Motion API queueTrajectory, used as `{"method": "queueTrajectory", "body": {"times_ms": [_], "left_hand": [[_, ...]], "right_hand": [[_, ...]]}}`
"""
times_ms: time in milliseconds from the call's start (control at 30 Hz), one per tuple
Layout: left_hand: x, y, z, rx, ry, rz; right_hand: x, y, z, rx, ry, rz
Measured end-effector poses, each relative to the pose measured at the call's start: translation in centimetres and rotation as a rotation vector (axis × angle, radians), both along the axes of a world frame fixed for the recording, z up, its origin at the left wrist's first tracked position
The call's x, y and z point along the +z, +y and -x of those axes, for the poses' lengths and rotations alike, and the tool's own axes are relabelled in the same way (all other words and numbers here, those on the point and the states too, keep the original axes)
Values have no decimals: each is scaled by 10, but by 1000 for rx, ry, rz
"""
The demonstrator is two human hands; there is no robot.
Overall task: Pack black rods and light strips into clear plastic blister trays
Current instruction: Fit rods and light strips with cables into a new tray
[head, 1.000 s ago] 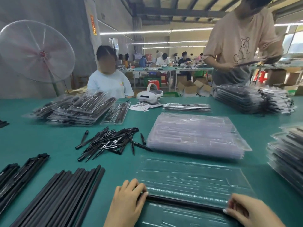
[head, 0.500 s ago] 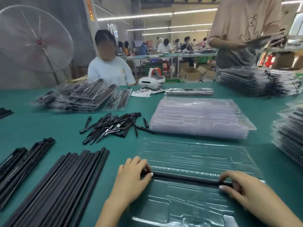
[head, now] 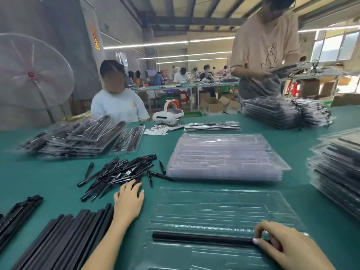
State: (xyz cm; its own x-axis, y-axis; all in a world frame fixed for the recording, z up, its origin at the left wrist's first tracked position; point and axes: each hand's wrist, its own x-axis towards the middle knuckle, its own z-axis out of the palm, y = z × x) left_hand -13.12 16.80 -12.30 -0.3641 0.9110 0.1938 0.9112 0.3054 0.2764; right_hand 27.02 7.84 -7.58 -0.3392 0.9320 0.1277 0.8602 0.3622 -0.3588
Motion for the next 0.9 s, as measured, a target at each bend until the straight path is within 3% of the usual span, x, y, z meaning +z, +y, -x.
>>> {"method": "queueTrajectory", "body": {"times_ms": [233,333,433,567,633,700,833,900], "left_hand": [[3,-16,-9,-22,173,-227],[5,-23,-11,-36,149,-242],[8,-27,-14,-63,-27,-310],[20,-47,-29,45,-501,-547],[34,-58,-47,30,-586,-651],[50,-69,-75,-140,-592,-624],[58,-95,-146,-704,-517,-294],[41,-105,-175,-851,-416,-195]], "right_hand": [[-3,-2,-3,-21,15,13],[-5,-2,-4,-29,22,16],[-7,-1,-4,-35,41,2],[-9,0,-7,-47,44,5],[-11,1,-6,-44,30,-9],[-12,2,-6,-53,22,-14],[-16,4,-8,-69,30,10],[-19,6,-10,-61,82,27]]}}
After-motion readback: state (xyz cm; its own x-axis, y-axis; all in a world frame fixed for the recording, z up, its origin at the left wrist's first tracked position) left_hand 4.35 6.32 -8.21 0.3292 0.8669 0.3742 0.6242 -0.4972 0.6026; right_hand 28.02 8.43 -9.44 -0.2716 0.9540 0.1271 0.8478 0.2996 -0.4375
